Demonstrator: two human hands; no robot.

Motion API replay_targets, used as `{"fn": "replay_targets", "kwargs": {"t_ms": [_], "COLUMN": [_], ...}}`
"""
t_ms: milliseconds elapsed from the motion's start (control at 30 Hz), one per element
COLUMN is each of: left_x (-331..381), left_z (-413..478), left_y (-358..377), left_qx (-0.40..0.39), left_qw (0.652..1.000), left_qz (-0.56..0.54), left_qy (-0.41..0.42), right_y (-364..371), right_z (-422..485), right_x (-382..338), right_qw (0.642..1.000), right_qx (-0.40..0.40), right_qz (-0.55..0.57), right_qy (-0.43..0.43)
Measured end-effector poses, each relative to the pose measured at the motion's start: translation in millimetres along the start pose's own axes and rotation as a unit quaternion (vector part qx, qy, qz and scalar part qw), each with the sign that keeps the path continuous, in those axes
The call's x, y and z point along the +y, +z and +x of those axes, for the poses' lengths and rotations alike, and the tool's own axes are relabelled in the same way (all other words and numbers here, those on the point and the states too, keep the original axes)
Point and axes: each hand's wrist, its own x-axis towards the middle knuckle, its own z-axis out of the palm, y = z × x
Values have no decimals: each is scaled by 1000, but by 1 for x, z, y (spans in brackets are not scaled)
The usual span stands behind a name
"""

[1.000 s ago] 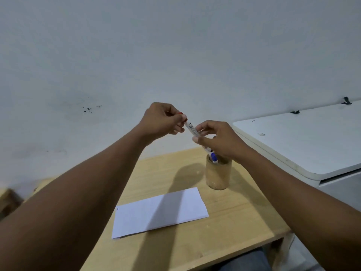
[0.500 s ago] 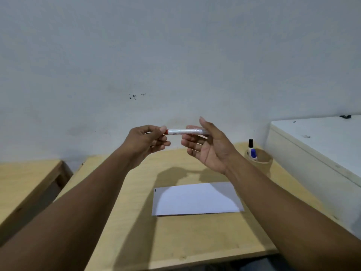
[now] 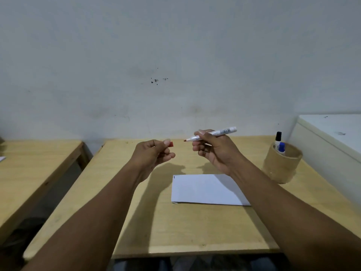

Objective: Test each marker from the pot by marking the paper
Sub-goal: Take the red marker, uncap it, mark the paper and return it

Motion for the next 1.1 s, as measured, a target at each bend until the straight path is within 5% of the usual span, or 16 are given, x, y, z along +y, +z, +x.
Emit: {"fn": "replay_targets", "kwargs": {"t_ms": [333, 533, 1100], "left_x": [-39, -56, -70], "left_z": [0, -6, 13], "left_y": [-28, -25, -42], "left_qx": [66, 87, 100], "left_qw": [987, 990, 969], "left_qz": [149, 109, 224], "left_qy": [4, 19, 32], "right_y": [10, 15, 8], "right_z": [4, 7, 10], "right_x": [58, 95, 108], "right_qw": [985, 973, 964], "right_qx": [51, 76, 58], "right_qz": [-166, -218, -259], "right_qy": [20, 17, 2]}}
